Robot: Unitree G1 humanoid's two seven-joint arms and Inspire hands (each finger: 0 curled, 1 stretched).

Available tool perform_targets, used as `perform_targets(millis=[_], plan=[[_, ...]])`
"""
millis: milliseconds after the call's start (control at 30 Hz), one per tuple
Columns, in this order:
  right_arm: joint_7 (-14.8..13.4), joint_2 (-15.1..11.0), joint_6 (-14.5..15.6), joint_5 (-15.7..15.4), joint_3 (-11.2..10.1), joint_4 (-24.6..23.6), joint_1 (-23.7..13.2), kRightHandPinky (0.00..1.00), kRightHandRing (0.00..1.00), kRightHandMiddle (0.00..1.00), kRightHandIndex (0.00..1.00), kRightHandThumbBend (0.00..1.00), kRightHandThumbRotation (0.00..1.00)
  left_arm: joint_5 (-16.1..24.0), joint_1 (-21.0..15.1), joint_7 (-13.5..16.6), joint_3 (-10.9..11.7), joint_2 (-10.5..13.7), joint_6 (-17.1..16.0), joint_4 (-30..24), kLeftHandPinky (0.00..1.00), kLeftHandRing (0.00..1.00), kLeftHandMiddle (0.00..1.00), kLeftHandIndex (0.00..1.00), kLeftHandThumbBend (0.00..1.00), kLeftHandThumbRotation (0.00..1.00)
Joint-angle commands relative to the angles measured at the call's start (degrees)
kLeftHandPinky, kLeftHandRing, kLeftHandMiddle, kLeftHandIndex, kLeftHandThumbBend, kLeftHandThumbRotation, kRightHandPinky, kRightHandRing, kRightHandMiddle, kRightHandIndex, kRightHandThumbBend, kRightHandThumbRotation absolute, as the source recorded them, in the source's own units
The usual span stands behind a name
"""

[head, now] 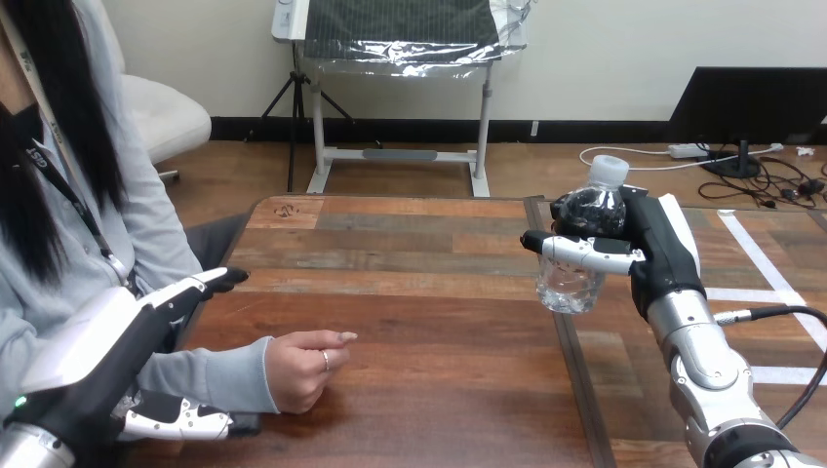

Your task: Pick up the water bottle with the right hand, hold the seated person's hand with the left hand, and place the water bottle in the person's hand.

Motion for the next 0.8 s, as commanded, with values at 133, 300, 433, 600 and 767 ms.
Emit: perform_targets(millis=[133,300,433,600,767], plan=[[-0.5,-0.9,-3.3,0.4,-0.5,-4.1,-5.8,0.33,0.39,0.46,0.45,0.8,0.0,1.8,-6.2,-2.2,-2.1,5.5,2.1,-2.7,0.8,0.83,0.84,0.85,1.0,0.22],[0.7,-1.0,-3.7,1.3,-1.0,-4.4,-5.7,0.32,0.39,0.46,0.45,0.79,0.0,2.9,-7.7,-3.2,-3.1,7.4,2.8,-1.9,0.78,0.82,0.83,0.84,1.0,0.2],[1.9,-0.9,-3.7,2.3,-1.6,-4.5,-5.7,0.33,0.39,0.46,0.45,0.78,0.0,3.7,-8.9,-3.5,-4.0,8.8,2.5,-0.6,0.77,0.8,0.81,0.82,1.0,0.19],[3.0,-0.9,-3.7,3.1,-2.0,-5.0,-5.6,0.33,0.4,0.47,0.45,0.77,0.0,4.4,-10.4,-3.8,-5.2,9.8,3.3,1.1,0.75,0.78,0.79,0.8,1.0,0.19],[3.7,-0.9,-3.9,3.5,-2.1,-5.7,-5.3,0.34,0.4,0.47,0.45,0.77,0.0,5.6,-11.9,-4.3,-6.6,10.8,4.8,2.6,0.74,0.77,0.77,0.79,1.0,0.21]])
